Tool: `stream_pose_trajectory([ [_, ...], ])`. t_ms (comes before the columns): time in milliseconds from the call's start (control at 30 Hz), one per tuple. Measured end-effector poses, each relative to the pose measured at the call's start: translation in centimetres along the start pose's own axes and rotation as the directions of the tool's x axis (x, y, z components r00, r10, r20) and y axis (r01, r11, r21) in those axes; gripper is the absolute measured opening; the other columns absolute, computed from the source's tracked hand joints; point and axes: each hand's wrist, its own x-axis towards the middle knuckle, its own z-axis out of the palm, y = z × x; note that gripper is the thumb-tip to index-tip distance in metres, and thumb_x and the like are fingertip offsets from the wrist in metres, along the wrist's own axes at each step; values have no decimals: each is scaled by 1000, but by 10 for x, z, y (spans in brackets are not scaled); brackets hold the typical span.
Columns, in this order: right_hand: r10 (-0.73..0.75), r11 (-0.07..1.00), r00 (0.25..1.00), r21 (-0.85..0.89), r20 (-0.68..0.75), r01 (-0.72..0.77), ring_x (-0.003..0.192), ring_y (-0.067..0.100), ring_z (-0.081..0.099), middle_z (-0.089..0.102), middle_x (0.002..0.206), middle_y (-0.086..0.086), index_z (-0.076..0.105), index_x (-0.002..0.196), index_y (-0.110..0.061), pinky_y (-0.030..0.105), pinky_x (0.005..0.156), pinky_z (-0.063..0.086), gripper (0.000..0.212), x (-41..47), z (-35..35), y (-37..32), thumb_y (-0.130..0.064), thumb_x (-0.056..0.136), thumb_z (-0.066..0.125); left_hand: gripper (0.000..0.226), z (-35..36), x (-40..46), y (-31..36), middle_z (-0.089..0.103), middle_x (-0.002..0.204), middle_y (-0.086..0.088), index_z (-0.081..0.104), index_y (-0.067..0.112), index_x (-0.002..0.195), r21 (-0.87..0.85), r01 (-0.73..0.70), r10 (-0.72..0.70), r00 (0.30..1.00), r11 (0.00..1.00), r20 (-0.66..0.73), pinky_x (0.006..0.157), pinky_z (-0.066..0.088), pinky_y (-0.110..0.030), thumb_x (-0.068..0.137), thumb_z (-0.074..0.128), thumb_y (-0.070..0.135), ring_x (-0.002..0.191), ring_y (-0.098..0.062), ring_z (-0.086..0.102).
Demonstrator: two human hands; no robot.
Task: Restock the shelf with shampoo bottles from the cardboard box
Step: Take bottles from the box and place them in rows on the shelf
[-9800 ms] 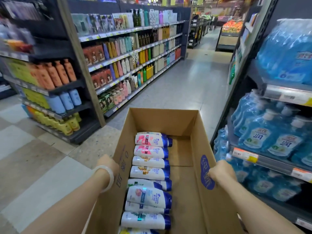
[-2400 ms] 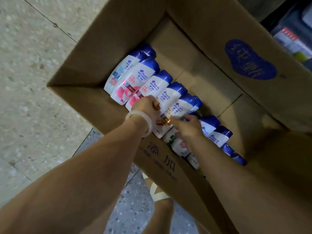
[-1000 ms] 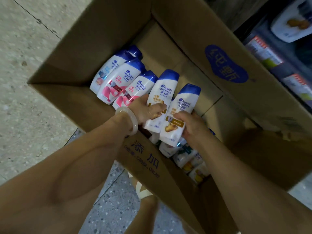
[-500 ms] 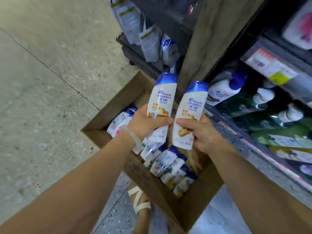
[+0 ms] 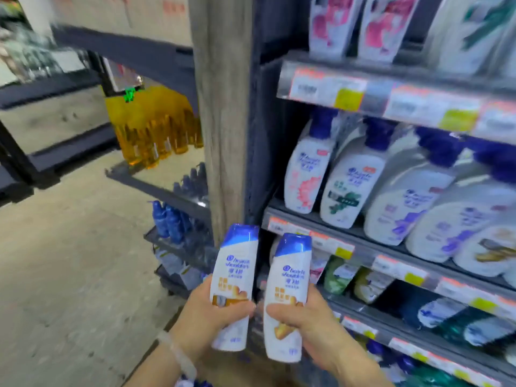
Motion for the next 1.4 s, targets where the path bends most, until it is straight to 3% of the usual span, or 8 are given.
stream_pose_trajectory([
  [67, -55, 998, 997, 1, -45, 55, 49, 17, 63, 71, 66, 4, 54, 108, -10, 24, 39, 46, 62, -30, -7, -34, -3, 51, 76, 42, 23, -10, 37, 75, 83, -8, 62, 11, 95, 15, -53, 51, 996, 998, 75, 62, 56, -28, 61, 81, 0, 77, -22, 72],
  [267, -248, 969, 949, -33, -197, 246, 36, 16, 53, 67, 57, 4, 51, 101, -5, 22, 38, 46, 38, -115, -23, -118, 15, 72, 65, 45, 82, -53, 146, 75, 84, -4, 61, 15, 94, 69, -303, 276, 926, 950, 258, 71, 58, -36, 56, 85, 8, 80, -20, 70],
  [467, -427, 904, 863, -112, -269, 413, 40, 14, 56, 69, 57, 0, 56, 89, -8, 21, 40, 49, 28, -192, -35, -181, 11, 72, 67, 29, 126, -97, 213, 74, 80, 1, 62, 15, 90, 39, -483, 437, 821, 875, 366, 60, 55, -20, 68, 77, 2, 74, -12, 70],
  [767, -536, 844, 787, -155, -307, 514, 54, 20, 58, 65, 68, 6, 50, 106, -5, 23, 41, 47, 51, -265, -86, -229, 7, 62, 73, 36, 219, -138, 257, 75, 83, -5, 62, 19, 93, -19, -565, 512, 732, 825, 449, 66, 57, -27, 66, 80, 4, 78, -18, 70],
  [967, -530, 848, 786, -193, -319, 493, 46, 15, 57, 64, 61, 3, 49, 101, -4, 24, 41, 48, 41, -297, -157, -246, 14, 68, 68, 40, 294, -146, 259, 70, 85, -20, 57, 4, 97, -48, -551, 517, 746, 833, 419, 77, 54, -43, 64, 80, 2, 77, -26, 66],
  [1167, -509, 861, 805, -206, -305, 466, 37, 15, 55, 66, 54, 5, 54, 99, 6, 23, 42, 49, 36, -318, -221, -257, 7, 68, 72, 30, 341, -143, 250, 73, 70, -3, 58, 10, 91, -76, -547, 530, 753, 834, 391, 58, 55, -21, 69, 75, -2, 67, -15, 70],
  [1300, -491, 871, 818, -142, -300, 470, 38, 17, 56, 68, 65, 10, 52, 102, 1, 23, 42, 49, 40, -317, -248, -257, 10, 68, 71, 30, 353, -139, 246, 72, 70, -5, 58, 8, 92, -72, -530, 517, 774, 845, 365, 58, 54, -21, 69, 75, 0, 68, -18, 71],
  [1400, -497, 866, 821, -112, -280, 487, 37, 17, 55, 67, 58, 5, 50, 95, -8, 23, 41, 49, 38, -310, -258, -261, 11, 68, 70, 29, 356, -130, 250, 72, 70, -3, 58, 11, 91, -64, -521, 510, 793, 851, 333, 58, 55, -21, 70, 75, 1, 68, -15, 70],
])
